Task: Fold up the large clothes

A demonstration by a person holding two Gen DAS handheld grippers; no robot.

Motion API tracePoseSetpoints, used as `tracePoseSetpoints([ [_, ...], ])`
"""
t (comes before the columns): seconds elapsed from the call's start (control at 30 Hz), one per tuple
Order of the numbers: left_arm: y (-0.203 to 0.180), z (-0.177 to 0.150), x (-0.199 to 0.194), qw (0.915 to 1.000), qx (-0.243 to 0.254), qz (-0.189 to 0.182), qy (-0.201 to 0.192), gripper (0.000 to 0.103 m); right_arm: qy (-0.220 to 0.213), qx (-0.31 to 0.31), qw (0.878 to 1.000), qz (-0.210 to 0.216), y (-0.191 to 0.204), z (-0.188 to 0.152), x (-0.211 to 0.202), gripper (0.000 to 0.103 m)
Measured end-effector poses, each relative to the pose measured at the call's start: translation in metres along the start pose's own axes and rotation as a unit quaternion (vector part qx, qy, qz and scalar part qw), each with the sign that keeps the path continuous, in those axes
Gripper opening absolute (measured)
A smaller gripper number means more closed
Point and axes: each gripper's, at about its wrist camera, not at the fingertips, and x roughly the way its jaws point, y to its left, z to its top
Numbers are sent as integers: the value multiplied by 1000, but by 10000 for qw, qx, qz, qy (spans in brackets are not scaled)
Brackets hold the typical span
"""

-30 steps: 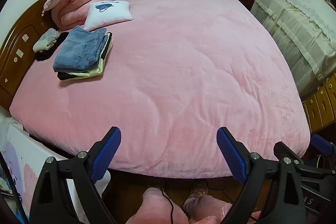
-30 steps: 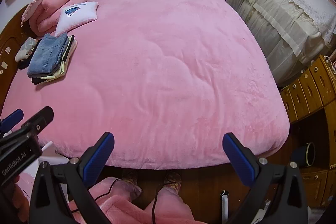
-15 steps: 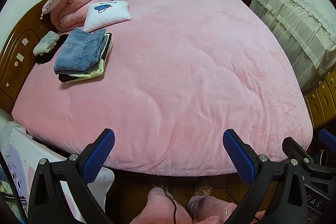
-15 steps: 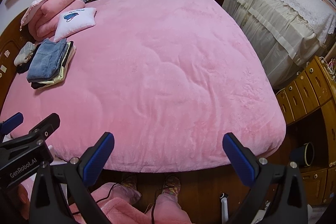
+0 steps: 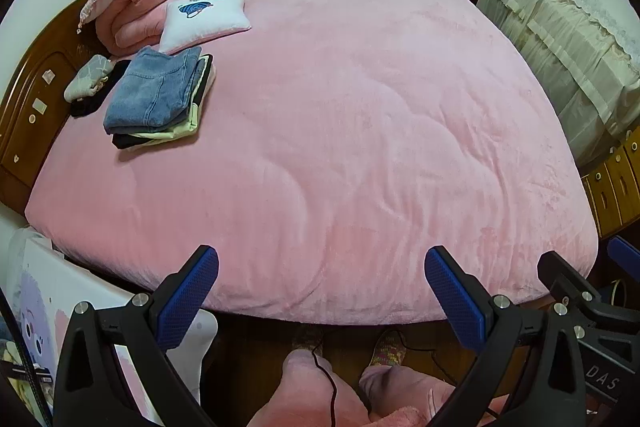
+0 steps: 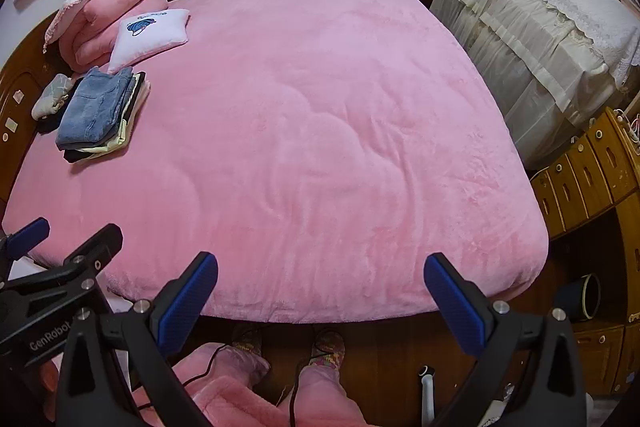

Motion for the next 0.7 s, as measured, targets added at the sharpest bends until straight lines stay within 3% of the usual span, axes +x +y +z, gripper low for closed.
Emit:
tracePoseSetpoints([
  [0.7,-2,-2,-3,10000,9,-16,-2,102,43,39,10000,28,-8,-1,0,103],
])
